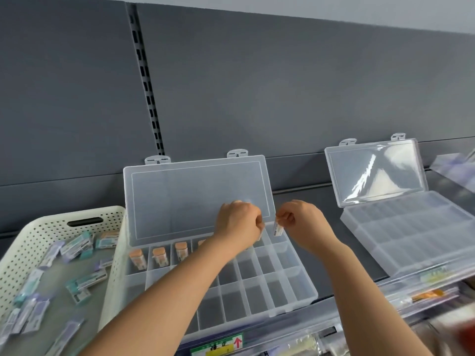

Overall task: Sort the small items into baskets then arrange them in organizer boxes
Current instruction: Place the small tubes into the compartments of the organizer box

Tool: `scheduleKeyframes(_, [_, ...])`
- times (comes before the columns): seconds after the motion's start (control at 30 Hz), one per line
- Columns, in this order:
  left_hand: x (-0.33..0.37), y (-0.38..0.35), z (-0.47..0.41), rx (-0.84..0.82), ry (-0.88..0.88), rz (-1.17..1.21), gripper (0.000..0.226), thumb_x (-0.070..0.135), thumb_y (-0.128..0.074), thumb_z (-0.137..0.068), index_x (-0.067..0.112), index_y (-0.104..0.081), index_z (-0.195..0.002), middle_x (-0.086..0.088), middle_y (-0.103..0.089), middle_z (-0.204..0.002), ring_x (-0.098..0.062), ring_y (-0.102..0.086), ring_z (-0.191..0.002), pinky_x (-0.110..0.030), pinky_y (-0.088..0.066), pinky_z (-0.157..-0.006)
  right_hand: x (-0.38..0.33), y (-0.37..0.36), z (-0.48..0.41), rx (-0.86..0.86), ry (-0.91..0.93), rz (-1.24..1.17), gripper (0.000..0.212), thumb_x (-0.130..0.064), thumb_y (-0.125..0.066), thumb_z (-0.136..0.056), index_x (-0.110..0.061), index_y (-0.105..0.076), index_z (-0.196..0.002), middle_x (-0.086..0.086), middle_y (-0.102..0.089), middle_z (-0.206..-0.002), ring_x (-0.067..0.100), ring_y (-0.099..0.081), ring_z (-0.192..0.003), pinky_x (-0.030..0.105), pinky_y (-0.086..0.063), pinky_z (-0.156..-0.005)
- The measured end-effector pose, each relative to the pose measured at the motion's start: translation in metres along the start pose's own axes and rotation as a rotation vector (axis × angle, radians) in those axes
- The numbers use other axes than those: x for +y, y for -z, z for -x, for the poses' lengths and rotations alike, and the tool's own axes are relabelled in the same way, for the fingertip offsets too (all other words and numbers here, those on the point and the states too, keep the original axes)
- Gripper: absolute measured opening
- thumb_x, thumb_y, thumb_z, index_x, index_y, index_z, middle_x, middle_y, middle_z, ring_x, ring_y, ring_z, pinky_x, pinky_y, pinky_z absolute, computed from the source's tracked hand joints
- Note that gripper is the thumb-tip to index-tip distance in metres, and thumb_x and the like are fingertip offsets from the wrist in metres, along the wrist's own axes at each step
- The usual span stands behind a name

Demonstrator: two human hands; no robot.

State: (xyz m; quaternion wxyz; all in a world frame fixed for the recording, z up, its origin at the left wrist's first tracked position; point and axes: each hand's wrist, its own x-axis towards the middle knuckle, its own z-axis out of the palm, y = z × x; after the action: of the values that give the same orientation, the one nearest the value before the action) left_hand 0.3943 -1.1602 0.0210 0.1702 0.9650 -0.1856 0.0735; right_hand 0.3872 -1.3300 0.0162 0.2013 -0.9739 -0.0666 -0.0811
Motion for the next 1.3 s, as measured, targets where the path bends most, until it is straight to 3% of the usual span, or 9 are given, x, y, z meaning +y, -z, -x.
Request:
scheduleKeyframes(0.2, [0.004,-0.016,-0.001,-0.074,-0.008,-0.172,0.016,0.027,-0.058,-0.09,0.022,-0.071,-0.098,-0.001,-0.069,-0.095,-0.021,-0.056,-0.094,-0.035,-0.038,-0.086,0.006,-0.011,-0.003,-0.092,0.024,0.004,0.014,-0.014,-0.063,-0.089,-0.018,-0.075,-0.097,-0.002,-0.069,-0.095,0.016,-0.063,-0.085,0.024,-0.051,-0.075])
scheduleKeyframes(0.4, [0.002,-0.022,-0.004,-0.067,0.013,-0.136,0.018,0.031,-0.056,-0.091,0.023,-0.07,-0.097,0.002,-0.068,-0.096,-0.018,-0.053,-0.094,-0.034,-0.035,-0.085,0.008,-0.017,-0.008,-0.153,0.029,0.037,0.015,-0.014,-0.064,-0.088,-0.024,-0.075,-0.093,-0.008,-0.069,-0.095,0.012,-0.063,-0.085,0.032,-0.056,-0.076])
scheduleKeyframes(0.57, [-0.001,-0.025,-0.003,-0.06,0.022,-0.128,0.019,0.037,-0.056,-0.091,0.024,-0.07,-0.094,0.004,-0.068,-0.092,-0.017,-0.053,-0.092,-0.033,-0.034,-0.086,0.012,-0.014,-0.012,-0.192,0.051,0.039,0.011,-0.019,-0.068,-0.085,-0.025,-0.074,-0.091,-0.009,-0.068,-0.091,0.006,-0.056,-0.079,0.028,-0.054,-0.073])
scheduleKeyframes(0.8, [-0.001,-0.025,-0.003,-0.064,0.014,-0.115,0.017,0.037,-0.059,-0.09,0.024,-0.069,-0.091,0.004,-0.067,-0.089,-0.015,-0.052,-0.09,-0.033,-0.032,-0.085,0.013,-0.012,-0.013,-0.238,0.068,0.042,0.014,-0.014,-0.069,-0.08,-0.026,-0.073,-0.087,-0.011,-0.068,-0.088,0.008,-0.06,-0.079,0.025,-0.054,-0.072])
scheduleKeyframes(1.3, [-0.007,-0.028,-0.001,-0.052,0.009,-0.13,0.021,0.039,-0.057,-0.09,0.023,-0.069,-0.094,0.004,-0.065,-0.089,-0.014,-0.044,-0.084,-0.033,-0.027,-0.078,0.009,-0.015,-0.012,-0.226,0.029,0.053,0.027,-0.029,-0.071,-0.083,-0.025,-0.067,-0.109,-0.006,-0.067,-0.1,0.009,-0.059,-0.084,0.026,-0.055,-0.078])
